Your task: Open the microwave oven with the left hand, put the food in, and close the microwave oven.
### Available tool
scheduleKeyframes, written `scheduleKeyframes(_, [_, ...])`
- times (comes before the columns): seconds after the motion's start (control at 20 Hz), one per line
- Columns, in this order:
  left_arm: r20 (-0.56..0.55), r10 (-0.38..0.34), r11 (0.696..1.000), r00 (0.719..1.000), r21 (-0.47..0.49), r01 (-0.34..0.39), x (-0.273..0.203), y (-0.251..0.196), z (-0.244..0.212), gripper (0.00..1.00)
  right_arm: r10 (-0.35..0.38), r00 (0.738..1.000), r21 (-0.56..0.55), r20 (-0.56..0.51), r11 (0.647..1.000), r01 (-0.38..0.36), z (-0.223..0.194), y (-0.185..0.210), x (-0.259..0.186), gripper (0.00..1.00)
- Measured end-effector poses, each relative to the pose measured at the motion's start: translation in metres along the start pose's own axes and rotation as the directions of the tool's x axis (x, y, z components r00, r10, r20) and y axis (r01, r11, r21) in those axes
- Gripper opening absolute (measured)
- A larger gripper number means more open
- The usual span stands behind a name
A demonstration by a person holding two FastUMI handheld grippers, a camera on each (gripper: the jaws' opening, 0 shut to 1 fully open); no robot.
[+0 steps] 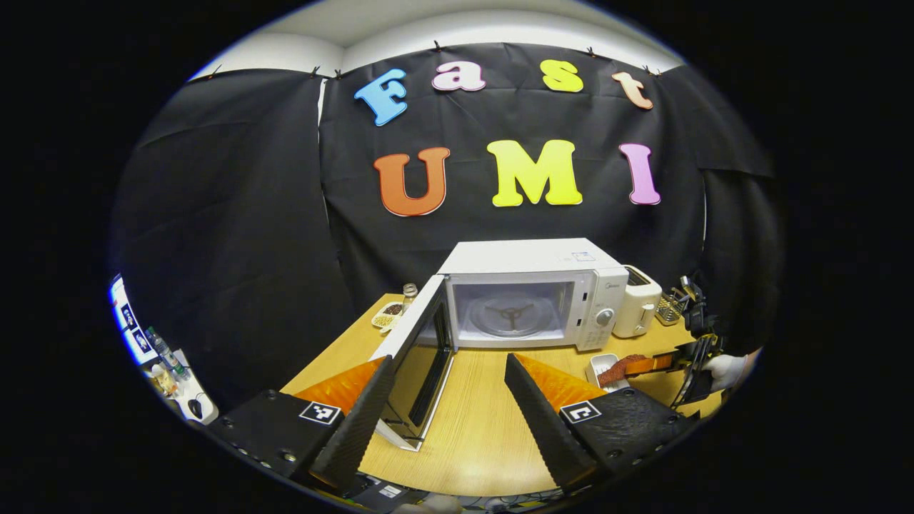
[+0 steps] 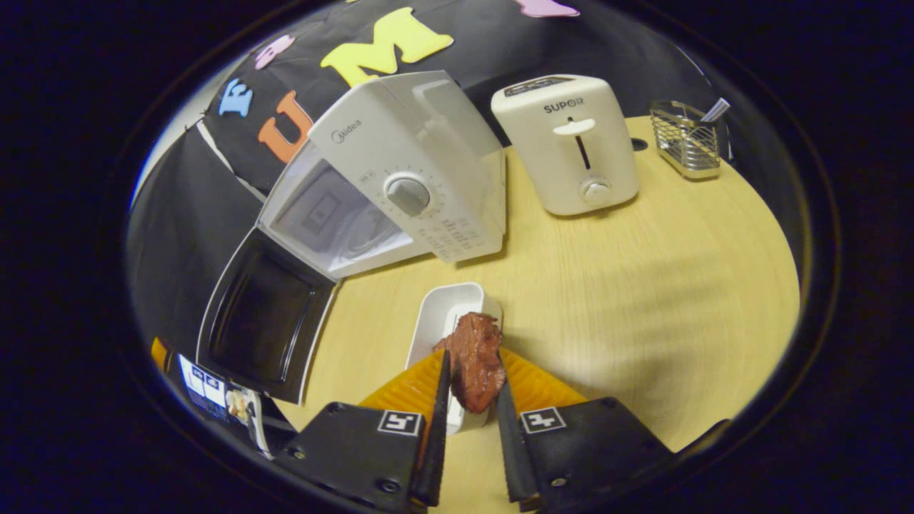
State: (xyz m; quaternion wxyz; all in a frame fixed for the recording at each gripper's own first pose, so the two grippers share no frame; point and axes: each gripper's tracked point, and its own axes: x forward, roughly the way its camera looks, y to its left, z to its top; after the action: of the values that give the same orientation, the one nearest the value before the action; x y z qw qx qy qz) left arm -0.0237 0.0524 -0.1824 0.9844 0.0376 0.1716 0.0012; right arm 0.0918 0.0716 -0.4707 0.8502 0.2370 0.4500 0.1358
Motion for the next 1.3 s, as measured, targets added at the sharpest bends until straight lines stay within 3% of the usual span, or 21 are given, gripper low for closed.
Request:
scheduleKeyframes(0.05, [-0.01,0.011,1.0,1.0,-0.003,-0.011,-0.004,-0.002,-0.002,0.96,0.026,1.0,0.01,0.0,1.0,-0.026,0.0,0.002,0.002,0.33])
scheduleKeyframes(0.1, [-0.02,0.022,1.0,1.0,-0.005,-0.022,-0.006,-0.003,-0.003,0.96,0.049,0.999,0.033,-0.008,0.998,-0.049,0.001,0.006,-0.001,0.21])
scheduleKeyframes(0.25, [-0.026,0.042,0.999,0.999,-0.002,-0.042,-0.01,-0.002,-0.006,0.96,0.062,0.998,0.01,-0.024,0.998,-0.062,0.003,0.011,-0.003,0.16])
scheduleKeyframes(0.5, [-0.004,0.008,1.0,1.0,0.029,-0.008,-0.005,0.006,-0.004,0.96,0.053,0.997,-0.011,0.056,0.999,-0.052,0.03,0.04,-0.026,0.16])
scheduleKeyframes(0.7, [0.002,-0.064,0.997,0.998,0.052,0.064,0.004,0.01,0.003,0.95,0.108,0.982,-0.021,0.156,0.994,-0.106,0.056,0.112,-0.031,0.16])
scheduleKeyframes(0.95, [0.022,-0.158,0.986,0.987,0.056,0.157,0.013,0.014,0.01,0.96,0.177,0.946,0.015,0.272,0.982,-0.188,0.08,0.203,0.005,0.16])
scheduleKeyframes(1.2, [0.007,-0.206,0.976,0.978,0.067,0.205,0.022,0.028,-0.001,0.95,0.154,0.915,0.178,0.372,0.956,-0.233,0.083,0.252,0.061,0.16])
scheduleKeyframes(1.3, [-0.002,-0.209,0.975,0.978,0.073,0.209,0.021,0.041,-0.004,0.96,0.097,0.913,0.256,0.397,0.943,-0.211,0.08,0.255,0.084,0.16])
